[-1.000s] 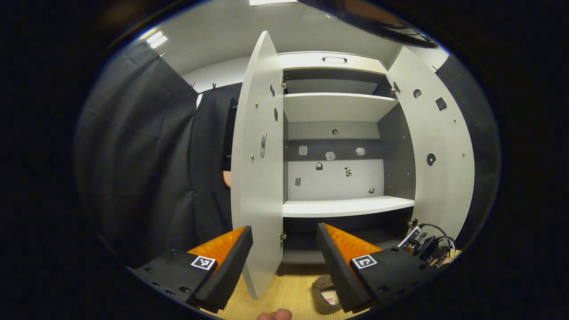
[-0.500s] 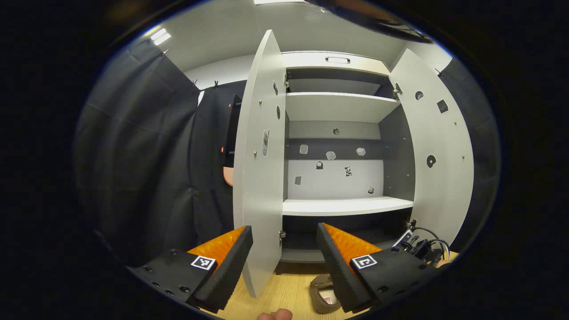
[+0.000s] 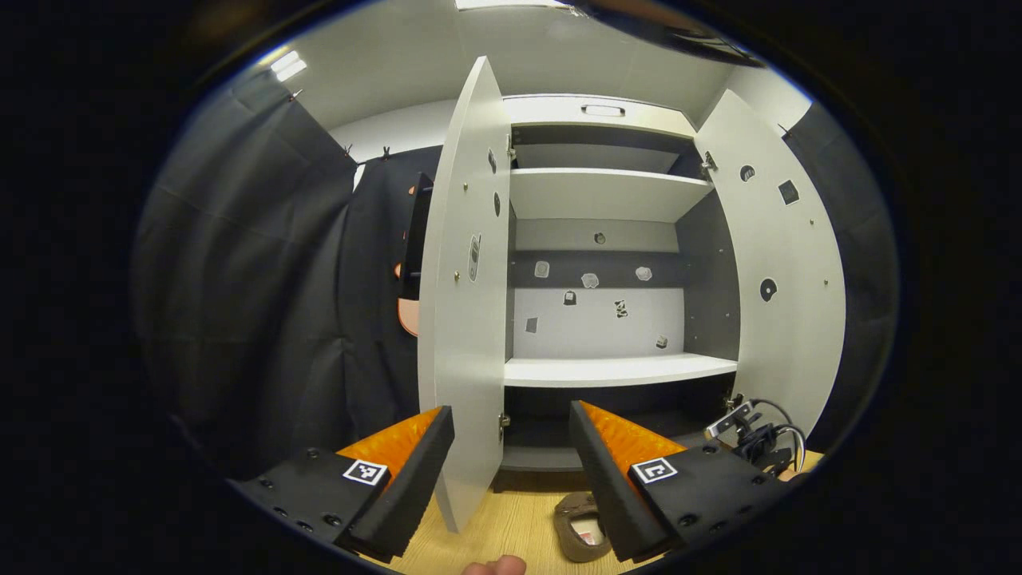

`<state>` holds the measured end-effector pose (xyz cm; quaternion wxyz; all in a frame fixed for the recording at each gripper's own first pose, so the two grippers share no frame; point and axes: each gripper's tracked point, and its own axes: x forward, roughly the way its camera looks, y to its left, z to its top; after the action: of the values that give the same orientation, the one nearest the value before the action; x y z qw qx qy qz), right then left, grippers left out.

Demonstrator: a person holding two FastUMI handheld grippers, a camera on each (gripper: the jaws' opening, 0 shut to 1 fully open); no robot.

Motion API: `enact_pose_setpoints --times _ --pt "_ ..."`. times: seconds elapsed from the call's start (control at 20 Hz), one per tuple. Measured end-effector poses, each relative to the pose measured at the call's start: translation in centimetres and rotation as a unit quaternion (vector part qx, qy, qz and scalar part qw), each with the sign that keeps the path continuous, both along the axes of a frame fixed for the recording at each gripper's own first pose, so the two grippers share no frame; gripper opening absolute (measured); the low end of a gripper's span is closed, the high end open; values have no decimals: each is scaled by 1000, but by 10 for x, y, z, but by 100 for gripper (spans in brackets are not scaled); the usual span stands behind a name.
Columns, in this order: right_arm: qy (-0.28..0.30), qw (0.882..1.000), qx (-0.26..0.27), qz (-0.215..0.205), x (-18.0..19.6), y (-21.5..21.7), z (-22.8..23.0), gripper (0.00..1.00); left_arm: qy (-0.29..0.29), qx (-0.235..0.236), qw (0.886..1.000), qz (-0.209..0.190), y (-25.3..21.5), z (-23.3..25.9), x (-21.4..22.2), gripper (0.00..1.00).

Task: Grab one shoe with the right hand and put it into the shoe cabinet, grab the other shoe with the left hand and put it into the shoe cabinet; then close the right door with the right hand and the left door with the left hand.

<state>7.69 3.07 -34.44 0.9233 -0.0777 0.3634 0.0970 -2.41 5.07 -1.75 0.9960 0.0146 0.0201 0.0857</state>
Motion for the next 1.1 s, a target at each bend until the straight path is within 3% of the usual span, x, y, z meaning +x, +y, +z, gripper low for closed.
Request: enact_pose_setpoints --times 0.15,0.3,0.45,0.55,0.85,1.1 --pt "-44 998 21 -34 -7 5 54 3 -4 -4 1000 -8 -4 -1 -3 96" --pt "-131 987 48 -77 7 4 142 3 -14 -4 1000 -24 -11 0 0 95" --pt "-220 968 50 -107 42 -5 234 3 -16 2 998 -53 -27 -4 11 95" --pt "-248 960 59 -115 75 -4 279 2 -15 -3 997 -72 -37 -9 18 94" --pt "-261 954 63 -134 206 -3 333 2 -7 2 994 -112 -51 -18 40 95" --pt "-206 966 69 -142 312 1 328 3 -4 -6 993 -115 -51 -19 45 94"
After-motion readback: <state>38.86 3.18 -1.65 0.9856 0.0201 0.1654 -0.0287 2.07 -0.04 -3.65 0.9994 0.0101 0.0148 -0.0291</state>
